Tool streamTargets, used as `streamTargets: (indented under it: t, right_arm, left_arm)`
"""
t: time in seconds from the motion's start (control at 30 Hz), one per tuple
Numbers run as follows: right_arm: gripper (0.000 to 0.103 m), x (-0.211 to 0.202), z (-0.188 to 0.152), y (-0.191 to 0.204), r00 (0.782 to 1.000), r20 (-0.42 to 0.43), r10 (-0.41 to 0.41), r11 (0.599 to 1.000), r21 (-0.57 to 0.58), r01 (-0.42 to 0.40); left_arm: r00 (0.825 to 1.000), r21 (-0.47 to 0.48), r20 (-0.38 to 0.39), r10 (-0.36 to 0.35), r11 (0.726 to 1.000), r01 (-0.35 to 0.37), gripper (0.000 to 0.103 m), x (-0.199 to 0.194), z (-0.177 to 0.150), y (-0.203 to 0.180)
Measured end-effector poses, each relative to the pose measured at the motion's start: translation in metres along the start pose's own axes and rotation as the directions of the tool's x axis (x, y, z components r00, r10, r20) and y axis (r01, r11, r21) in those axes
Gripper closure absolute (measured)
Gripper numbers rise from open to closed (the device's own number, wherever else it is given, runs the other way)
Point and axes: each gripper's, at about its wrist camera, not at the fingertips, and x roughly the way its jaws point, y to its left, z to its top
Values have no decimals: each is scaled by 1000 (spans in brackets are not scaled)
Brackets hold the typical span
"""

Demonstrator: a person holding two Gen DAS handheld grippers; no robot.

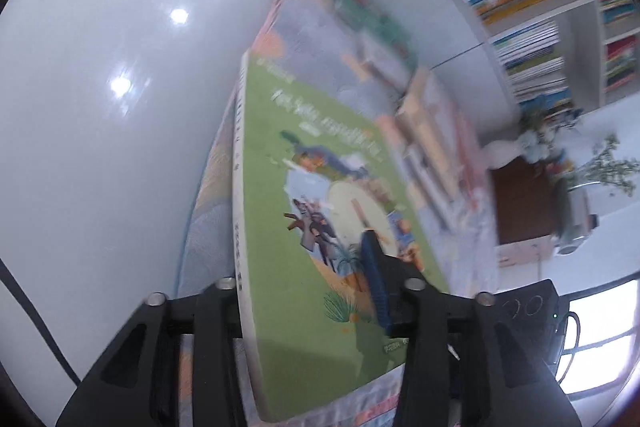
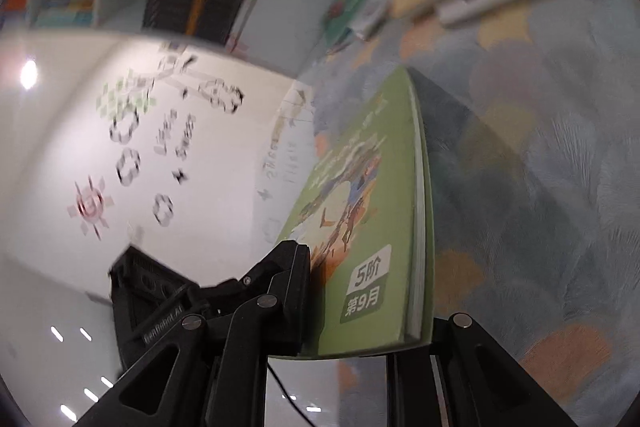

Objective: Organize books
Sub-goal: 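Lower the green book onto the bedspread and open both grippers, then move both open grippers over the pile of pink and red books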

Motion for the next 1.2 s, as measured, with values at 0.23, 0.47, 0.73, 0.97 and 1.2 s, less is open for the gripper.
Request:
streamTargets:
  t: [0.23, 0.47, 0.73, 0.97, 1.2]
  right_arm:
    - [65, 3, -6, -42, 993, -103, -60, 984, 161, 76]
    - [0, -47, -10, -65, 999, -46, -1, 957, 289, 14]
    - [0, -143, -7, -69, 983, 62, -174, 954, 258, 153]
    - [0, -245, 52, -84, 899, 255, -357, 932, 160, 325]
    - [0, -296, 133, -84, 706, 459, -539, 728, -167, 665]
  left_arm:
    - [905, -97, 133, 403, 914, -393, 23, -45, -27, 29]
    - [812, -233, 435, 388, 920, -315, 1, -124, -48, 21]
    - [401, -196, 716, 571, 716, -670, 1, -124, -70, -80]
    - [216, -151, 849, 482, 612, -776, 1, -76, -87, -161]
    - [44, -182, 870, 491, 403, -897, 1, -21, -100, -238]
